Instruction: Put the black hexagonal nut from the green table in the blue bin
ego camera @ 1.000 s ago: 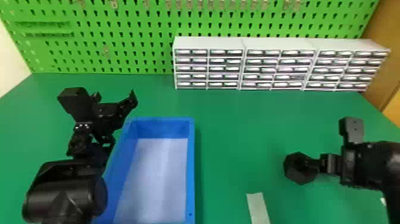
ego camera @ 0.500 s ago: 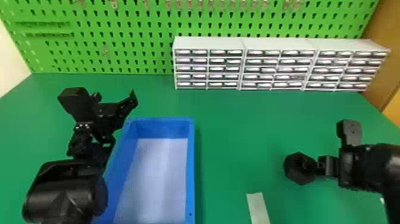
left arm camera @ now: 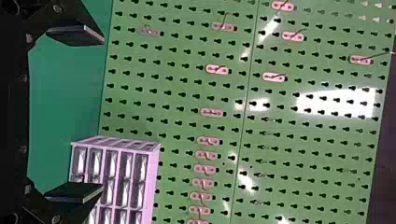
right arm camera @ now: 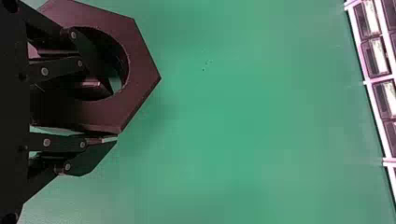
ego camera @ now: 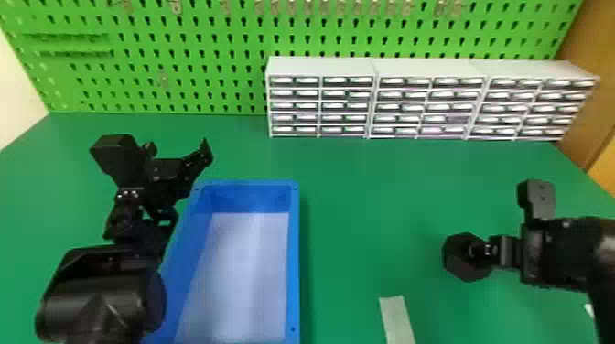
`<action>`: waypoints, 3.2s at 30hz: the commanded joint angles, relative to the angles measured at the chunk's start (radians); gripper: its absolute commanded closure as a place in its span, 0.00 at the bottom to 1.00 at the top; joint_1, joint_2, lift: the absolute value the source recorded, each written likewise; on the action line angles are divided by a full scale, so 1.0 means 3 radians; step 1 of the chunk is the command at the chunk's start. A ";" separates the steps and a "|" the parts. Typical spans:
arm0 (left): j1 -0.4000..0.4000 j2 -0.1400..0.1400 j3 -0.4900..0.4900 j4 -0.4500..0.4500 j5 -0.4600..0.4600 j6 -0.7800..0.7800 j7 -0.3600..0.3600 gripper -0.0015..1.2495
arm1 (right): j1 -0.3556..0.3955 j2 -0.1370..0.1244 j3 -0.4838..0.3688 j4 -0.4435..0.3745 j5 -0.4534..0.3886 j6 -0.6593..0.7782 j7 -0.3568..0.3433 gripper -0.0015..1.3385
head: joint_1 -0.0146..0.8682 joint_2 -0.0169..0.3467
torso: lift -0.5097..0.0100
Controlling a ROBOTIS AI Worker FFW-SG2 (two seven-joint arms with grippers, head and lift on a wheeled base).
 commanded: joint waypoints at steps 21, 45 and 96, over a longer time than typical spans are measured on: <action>0.0013 0.0000 0.0025 0.0007 -0.0006 0.0001 0.0000 0.14 | 0.0041 -0.0034 0.0056 -0.0235 -0.0287 -0.0422 0.0000 0.76 | 0.79 0.19 | 0.79; 0.0018 0.0000 0.0020 0.0027 -0.0011 0.0001 0.0000 0.14 | 0.0036 -0.0064 0.0270 -0.0695 -0.0568 -0.0938 0.0000 0.76 | 0.79 0.19 | 0.79; 0.0023 0.0000 0.0005 0.0037 -0.0026 0.0006 0.0000 0.14 | -0.0307 -0.0044 0.1201 -0.0716 -0.1176 -0.1179 0.0000 0.76 | 0.79 0.19 | 0.79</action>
